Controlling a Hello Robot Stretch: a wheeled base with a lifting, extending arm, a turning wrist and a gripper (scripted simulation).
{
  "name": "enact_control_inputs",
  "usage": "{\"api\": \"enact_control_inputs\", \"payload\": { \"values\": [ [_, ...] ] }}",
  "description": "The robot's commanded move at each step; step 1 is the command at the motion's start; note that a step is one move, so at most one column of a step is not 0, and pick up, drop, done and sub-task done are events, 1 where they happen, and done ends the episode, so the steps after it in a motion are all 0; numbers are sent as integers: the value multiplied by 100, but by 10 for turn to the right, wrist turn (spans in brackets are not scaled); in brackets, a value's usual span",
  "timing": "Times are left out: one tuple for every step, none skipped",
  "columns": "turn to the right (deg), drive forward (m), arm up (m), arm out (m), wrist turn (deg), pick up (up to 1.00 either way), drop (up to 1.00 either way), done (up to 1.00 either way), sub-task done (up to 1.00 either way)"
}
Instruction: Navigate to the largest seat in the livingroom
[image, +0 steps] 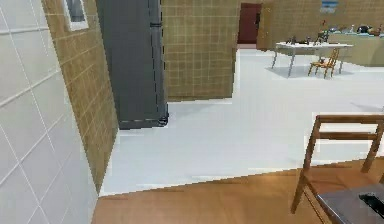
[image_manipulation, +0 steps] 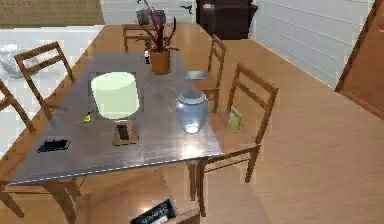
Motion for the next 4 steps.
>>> {"api": "enact_control_inputs", "payload": {
  "values": [
    [-450,0,0,0,0,0,0,0,0],
    [-450,0,0,0,0,0,0,0,0],
    [-450,0,0,0,0,0,0,0,0],
    [-390,0,0,0,0,0,0,0,0]
  ]
}}
